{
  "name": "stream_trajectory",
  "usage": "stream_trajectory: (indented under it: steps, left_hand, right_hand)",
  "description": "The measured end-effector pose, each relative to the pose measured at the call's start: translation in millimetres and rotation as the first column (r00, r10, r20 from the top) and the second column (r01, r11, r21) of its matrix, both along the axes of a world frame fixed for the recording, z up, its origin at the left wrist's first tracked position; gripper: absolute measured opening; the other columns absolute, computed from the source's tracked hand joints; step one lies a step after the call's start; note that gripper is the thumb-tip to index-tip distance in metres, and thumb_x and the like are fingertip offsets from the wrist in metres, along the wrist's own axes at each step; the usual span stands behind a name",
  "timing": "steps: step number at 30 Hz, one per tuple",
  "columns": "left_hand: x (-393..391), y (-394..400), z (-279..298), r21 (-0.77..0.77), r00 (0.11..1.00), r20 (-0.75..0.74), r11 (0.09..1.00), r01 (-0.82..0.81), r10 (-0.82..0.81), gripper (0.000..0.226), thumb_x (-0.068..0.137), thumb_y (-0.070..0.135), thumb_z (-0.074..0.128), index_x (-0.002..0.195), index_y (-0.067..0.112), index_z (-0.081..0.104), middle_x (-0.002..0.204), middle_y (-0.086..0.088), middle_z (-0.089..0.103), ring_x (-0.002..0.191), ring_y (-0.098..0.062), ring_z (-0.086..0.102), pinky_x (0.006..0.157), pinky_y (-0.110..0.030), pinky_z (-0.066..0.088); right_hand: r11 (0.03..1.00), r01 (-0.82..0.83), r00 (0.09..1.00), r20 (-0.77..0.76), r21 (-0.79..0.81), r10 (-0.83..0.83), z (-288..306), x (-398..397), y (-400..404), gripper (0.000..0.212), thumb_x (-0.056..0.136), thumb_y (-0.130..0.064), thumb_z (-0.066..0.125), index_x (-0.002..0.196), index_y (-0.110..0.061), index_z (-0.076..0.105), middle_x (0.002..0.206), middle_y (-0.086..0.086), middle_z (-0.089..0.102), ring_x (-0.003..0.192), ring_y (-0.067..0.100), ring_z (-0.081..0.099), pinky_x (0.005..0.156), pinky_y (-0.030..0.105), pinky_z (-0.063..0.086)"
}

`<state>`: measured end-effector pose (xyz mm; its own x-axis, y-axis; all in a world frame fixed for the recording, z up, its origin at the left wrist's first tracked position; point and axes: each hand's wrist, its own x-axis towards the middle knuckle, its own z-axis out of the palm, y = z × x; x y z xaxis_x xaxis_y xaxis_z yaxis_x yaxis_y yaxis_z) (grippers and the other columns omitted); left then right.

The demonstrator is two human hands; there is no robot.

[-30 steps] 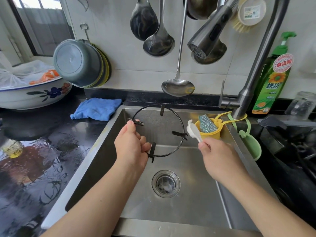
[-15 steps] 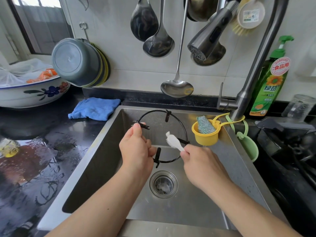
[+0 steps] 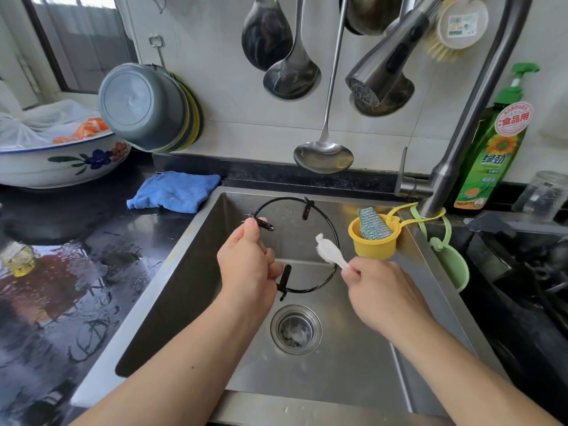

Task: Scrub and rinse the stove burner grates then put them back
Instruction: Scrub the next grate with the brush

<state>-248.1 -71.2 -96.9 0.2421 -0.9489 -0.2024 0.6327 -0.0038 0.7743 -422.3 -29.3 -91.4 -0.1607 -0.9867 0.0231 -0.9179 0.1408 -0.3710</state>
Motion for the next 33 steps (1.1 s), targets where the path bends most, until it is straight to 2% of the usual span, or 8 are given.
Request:
stream_trajectory:
  steps: [2, 6, 11, 17, 23, 28, 31, 33]
  left_hand:
    - [-2.1, 1.0, 0.9, -0.003, 1.0, 0.02, 1.0, 0.011, -0.011, 0.028, 0.109, 0.025, 0.047, 0.084, 0.018, 0.056, 0.057, 0.005, 0.023, 0.046, -0.009, 0.017, 0.04, -0.023, 0.017]
    - [12.1, -4.5, 3.6, 0.029, 0.998, -0.057, 0.999, -0.036, 0.038, 0.03, 0.109, 0.027, 0.047, 0.081, 0.019, 0.054, 0.058, 0.006, 0.023, 0.045, -0.008, 0.018, 0.038, -0.021, 0.018]
    - [16.0, -9.6, 2.7, 0.034, 0.995, -0.05, 0.996, -0.08, 0.081, 0.03, 0.109, 0.027, 0.046, 0.081, 0.02, 0.051, 0.059, 0.005, 0.024, 0.044, -0.008, 0.018, 0.036, -0.021, 0.02]
    - [21.6, -10.7, 2.5, 0.041, 0.994, -0.069, 0.996, -0.084, 0.087, 0.03, 0.109, 0.026, 0.046, 0.079, 0.02, 0.049, 0.059, 0.005, 0.021, 0.045, -0.008, 0.015, 0.037, -0.021, 0.017]
    - [-0.5, -0.9, -1.3, -0.012, 1.0, 0.006, 1.0, 0.025, -0.025, 0.033, 0.109, 0.025, 0.046, 0.077, 0.02, 0.049, 0.056, 0.005, 0.023, 0.044, -0.008, 0.017, 0.037, -0.022, 0.018]
    - [26.2, -14.0, 0.8, 0.028, 0.993, -0.089, 0.997, -0.073, 0.075, 0.033, 0.109, 0.028, 0.047, 0.077, 0.02, 0.046, 0.059, 0.006, 0.025, 0.043, -0.007, 0.018, 0.035, -0.021, 0.019]
    - [20.8, -12.7, 0.0, 0.018, 0.998, -0.038, 0.998, -0.055, 0.056, 0.032, 0.109, 0.028, 0.046, 0.078, 0.02, 0.047, 0.057, 0.005, 0.024, 0.043, -0.008, 0.018, 0.035, -0.021, 0.019]
    - [14.8, -10.1, -0.4, 0.012, 0.999, -0.022, 0.999, -0.036, 0.036, 0.032, 0.109, 0.026, 0.047, 0.078, 0.02, 0.049, 0.056, 0.005, 0.024, 0.044, -0.008, 0.018, 0.037, -0.021, 0.019]
  right_hand:
    - [1.0, -0.011, 1.0, -0.003, -0.025, 0.011, 1.8, 3.5, -1.5, 0.033, 0.102, -0.039, 0.043, 0.075, -0.021, 0.048, 0.075, -0.001, 0.052, 0.067, 0.021, 0.047, 0.049, 0.031, 0.029]
    - [0.998, 0.054, 0.998, -0.026, 0.02, -0.053, -1.4, -19.9, 0.9, 0.034, 0.102, -0.038, 0.043, 0.075, -0.02, 0.05, 0.076, 0.001, 0.054, 0.072, 0.026, 0.052, 0.053, 0.033, 0.036]
    - [0.999, 0.023, 1.0, 0.001, -0.026, -0.023, -0.2, -10.3, -1.7, 0.036, 0.103, -0.038, 0.042, 0.071, -0.02, 0.045, 0.073, 0.001, 0.051, 0.07, 0.027, 0.049, 0.051, 0.032, 0.031]
    - [0.997, 0.028, 0.996, 0.081, -0.075, -0.022, 3.0, -13.0, 2.8, 0.033, 0.102, -0.038, 0.044, 0.074, -0.02, 0.05, 0.073, 0.002, 0.056, 0.072, 0.027, 0.054, 0.059, 0.036, 0.045]
    - [0.996, -0.06, 0.998, -0.004, -0.065, 0.059, -2.4, 7.8, -2.2, 0.033, 0.102, -0.041, 0.043, 0.075, -0.024, 0.046, 0.074, -0.002, 0.051, 0.067, 0.021, 0.047, 0.049, 0.032, 0.028]
    - [0.998, 0.057, 0.998, -0.029, 0.035, -0.056, -1.8, -23.6, 2.1, 0.033, 0.101, -0.038, 0.043, 0.075, -0.02, 0.052, 0.077, 0.003, 0.055, 0.072, 0.027, 0.054, 0.055, 0.034, 0.038]
    - [0.996, 0.03, 0.997, 0.078, -0.08, -0.024, 1.5, -15.4, 1.3, 0.034, 0.101, -0.034, 0.044, 0.071, -0.019, 0.05, 0.071, 0.003, 0.054, 0.069, 0.025, 0.052, 0.053, 0.033, 0.036]
    - [0.991, -0.028, 0.995, 0.095, -0.13, 0.04, 3.0, -0.8, -1.0, 0.034, 0.101, -0.036, 0.044, 0.072, -0.02, 0.048, 0.069, 0.001, 0.053, 0.067, 0.023, 0.05, 0.049, 0.032, 0.031]
